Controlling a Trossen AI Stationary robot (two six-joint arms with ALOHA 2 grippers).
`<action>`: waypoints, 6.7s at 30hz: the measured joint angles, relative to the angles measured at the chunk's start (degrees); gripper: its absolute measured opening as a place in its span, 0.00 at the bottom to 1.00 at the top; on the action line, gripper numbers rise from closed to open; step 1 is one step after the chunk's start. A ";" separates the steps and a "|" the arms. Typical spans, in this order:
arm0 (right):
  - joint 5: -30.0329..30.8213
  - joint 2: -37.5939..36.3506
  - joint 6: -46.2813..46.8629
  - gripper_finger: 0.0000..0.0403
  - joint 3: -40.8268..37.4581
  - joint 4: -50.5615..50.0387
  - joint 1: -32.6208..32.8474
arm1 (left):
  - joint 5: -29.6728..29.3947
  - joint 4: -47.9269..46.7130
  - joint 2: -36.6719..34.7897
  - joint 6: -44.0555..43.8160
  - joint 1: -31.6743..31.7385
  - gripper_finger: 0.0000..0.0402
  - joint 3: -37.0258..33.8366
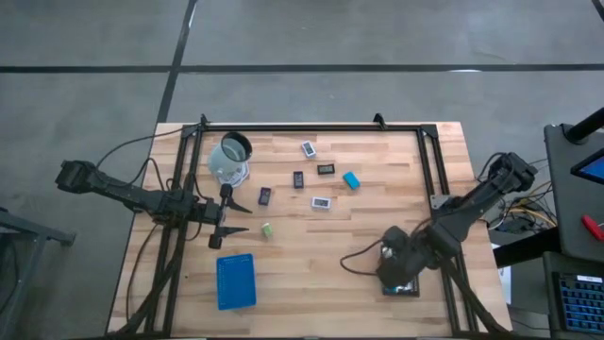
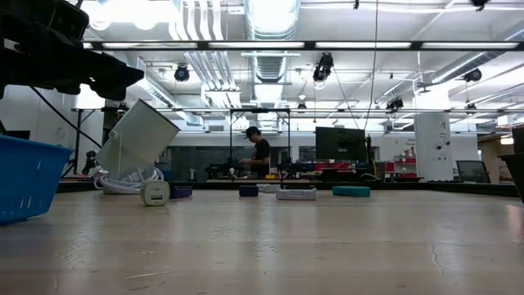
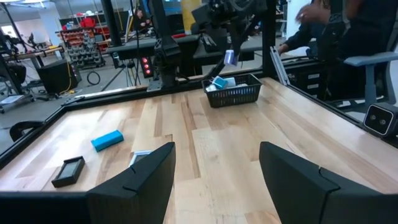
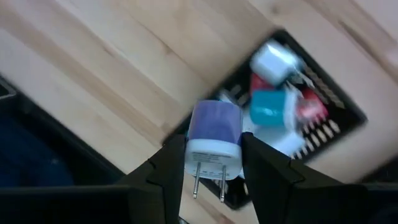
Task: Pick & Place Office items
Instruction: Put the purple charger adapter into the black bin, then put the green charger adapter into the black bin
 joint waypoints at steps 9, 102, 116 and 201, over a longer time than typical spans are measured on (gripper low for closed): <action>-3.46 3.23 11.99 0.34 -1.96 0.17 3.75 | 0.01 0.00 0.00 0.00 0.01 0.59 0.00; 58.99 3.32 -49.36 0.64 -3.32 29.34 -3.90 | -0.01 0.00 0.00 0.00 0.01 0.59 0.00; 21.60 6.14 -98.25 0.63 -30.93 107.22 -20.07 | 0.00 0.00 0.00 0.00 0.01 0.59 0.00; 4.82 50.73 -90.71 0.66 2.90 105.23 -31.95 | 0.01 0.00 -0.04 0.00 -0.01 0.59 0.00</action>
